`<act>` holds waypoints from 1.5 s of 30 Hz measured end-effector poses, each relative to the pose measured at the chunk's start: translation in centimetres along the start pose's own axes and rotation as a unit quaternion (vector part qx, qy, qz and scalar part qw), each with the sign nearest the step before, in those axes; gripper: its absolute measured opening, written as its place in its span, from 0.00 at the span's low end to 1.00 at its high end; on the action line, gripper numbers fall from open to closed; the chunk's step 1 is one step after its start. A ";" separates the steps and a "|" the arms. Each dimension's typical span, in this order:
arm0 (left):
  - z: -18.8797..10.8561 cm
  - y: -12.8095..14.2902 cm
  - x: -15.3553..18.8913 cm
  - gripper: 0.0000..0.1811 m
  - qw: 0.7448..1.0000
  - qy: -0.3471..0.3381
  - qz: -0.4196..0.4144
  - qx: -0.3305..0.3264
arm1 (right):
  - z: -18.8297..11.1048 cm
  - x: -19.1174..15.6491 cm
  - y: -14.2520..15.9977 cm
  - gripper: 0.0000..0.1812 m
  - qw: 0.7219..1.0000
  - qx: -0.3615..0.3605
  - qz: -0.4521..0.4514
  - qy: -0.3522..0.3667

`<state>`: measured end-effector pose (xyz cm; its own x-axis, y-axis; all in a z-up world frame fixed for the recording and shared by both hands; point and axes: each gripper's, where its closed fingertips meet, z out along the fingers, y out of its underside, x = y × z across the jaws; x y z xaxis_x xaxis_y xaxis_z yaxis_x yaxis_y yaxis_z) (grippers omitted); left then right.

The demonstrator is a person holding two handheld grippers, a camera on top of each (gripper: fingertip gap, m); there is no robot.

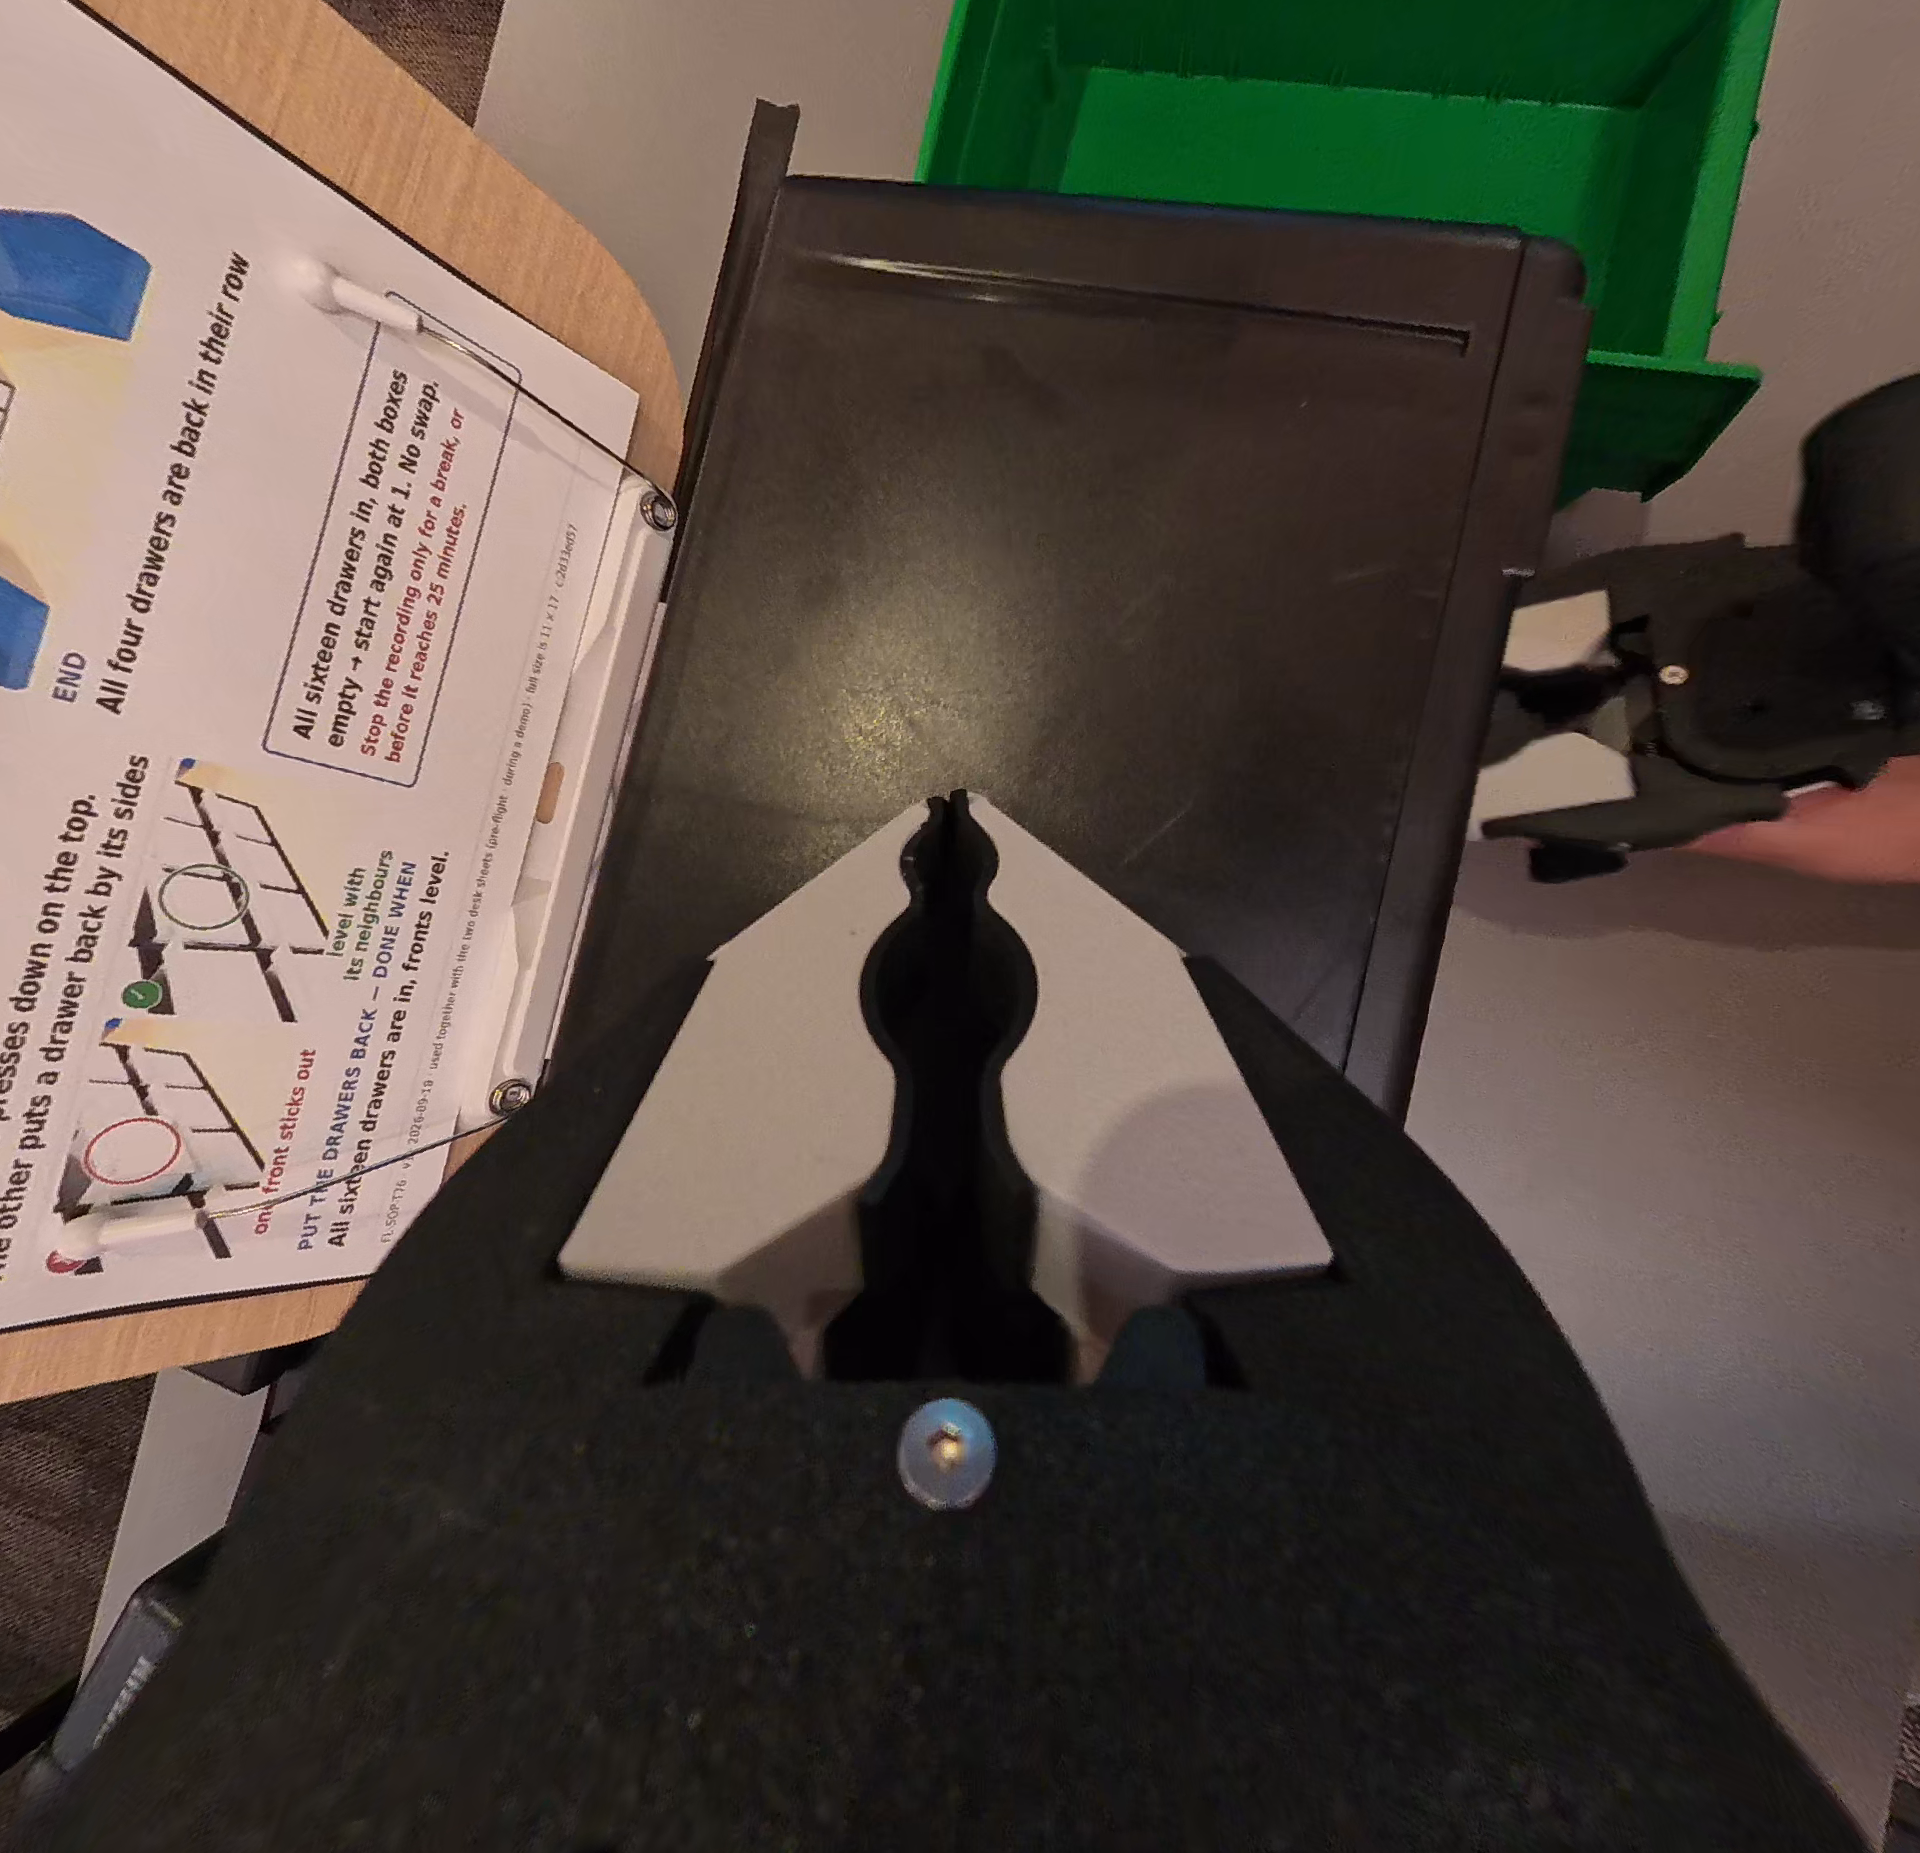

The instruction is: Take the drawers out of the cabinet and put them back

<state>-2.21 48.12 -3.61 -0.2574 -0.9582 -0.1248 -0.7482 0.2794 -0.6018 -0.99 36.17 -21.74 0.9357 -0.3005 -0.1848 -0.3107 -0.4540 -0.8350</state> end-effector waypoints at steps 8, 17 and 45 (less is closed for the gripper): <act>-0.1 0.0 -0.2 0.00 1.000 -0.027 0.009 0.002 | -9.1 -7.8 4.3 0.23 0.984 0.022 0.006 -0.175; -10.4 13.9 5.1 0.16 0.994 -0.065 0.050 -0.075 | -15.4 -9.2 4.9 0.23 0.974 0.069 -0.040 -0.211; -6.9 36.6 8.7 0.00 0.937 0.010 0.105 -0.333 | -14.6 -11.2 5.5 0.23 0.968 0.051 -0.038 -0.242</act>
<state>-36.09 50.45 -21.30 -0.4479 -0.8786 -0.1655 -0.8938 0.4443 0.0605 -15.58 24.74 -16.71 0.9318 0.1692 -0.3210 -0.2428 -0.3667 -0.8981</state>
